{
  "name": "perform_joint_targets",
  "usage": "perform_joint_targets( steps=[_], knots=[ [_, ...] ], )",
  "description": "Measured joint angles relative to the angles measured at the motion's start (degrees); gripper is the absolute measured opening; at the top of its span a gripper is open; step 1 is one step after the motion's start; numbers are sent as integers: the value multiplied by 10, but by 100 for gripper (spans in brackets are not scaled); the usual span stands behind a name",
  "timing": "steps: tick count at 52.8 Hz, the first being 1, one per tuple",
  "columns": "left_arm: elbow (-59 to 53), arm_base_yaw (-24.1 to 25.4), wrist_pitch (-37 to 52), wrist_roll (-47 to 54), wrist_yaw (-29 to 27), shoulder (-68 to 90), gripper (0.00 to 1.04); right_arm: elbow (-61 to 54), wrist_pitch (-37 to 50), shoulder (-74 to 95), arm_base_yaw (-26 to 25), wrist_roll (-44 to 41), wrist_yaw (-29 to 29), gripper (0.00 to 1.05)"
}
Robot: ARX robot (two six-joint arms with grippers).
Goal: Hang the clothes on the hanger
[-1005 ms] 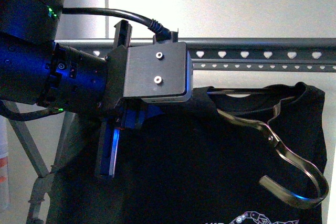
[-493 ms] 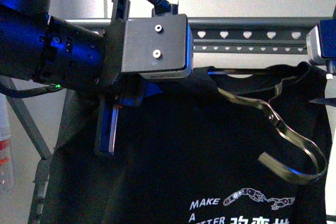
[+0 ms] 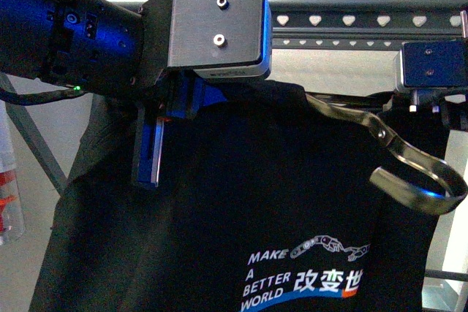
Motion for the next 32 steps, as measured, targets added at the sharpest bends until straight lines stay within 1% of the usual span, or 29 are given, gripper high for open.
perform_joint_targets(
  steps=[3,5,8,9,13,15,27,32],
  knots=[
    [0,0,0,-3,0,0,5,-7,10,-5,-4,0,-10,15],
    [0,0,0,-5,0,0,5,-12,12,-8,-6,-2,-14,12],
    [1,1,0,0,0,0,5,-31,17,-19,-10,-1,-25,5],
    [1,1,0,4,1,0,5,-37,18,-24,-12,-2,-27,3],
    [1,0,0,9,3,1,6,-62,16,-47,-22,-8,-36,3],
    [1,-1,0,9,4,1,13,-73,12,-56,-28,-13,-42,3],
    [4,-1,0,8,5,0,40,-104,-22,-73,-51,-30,-41,3],
    [4,-2,0,8,5,1,58,-115,-74,-75,-62,-43,-21,3]
  ],
)
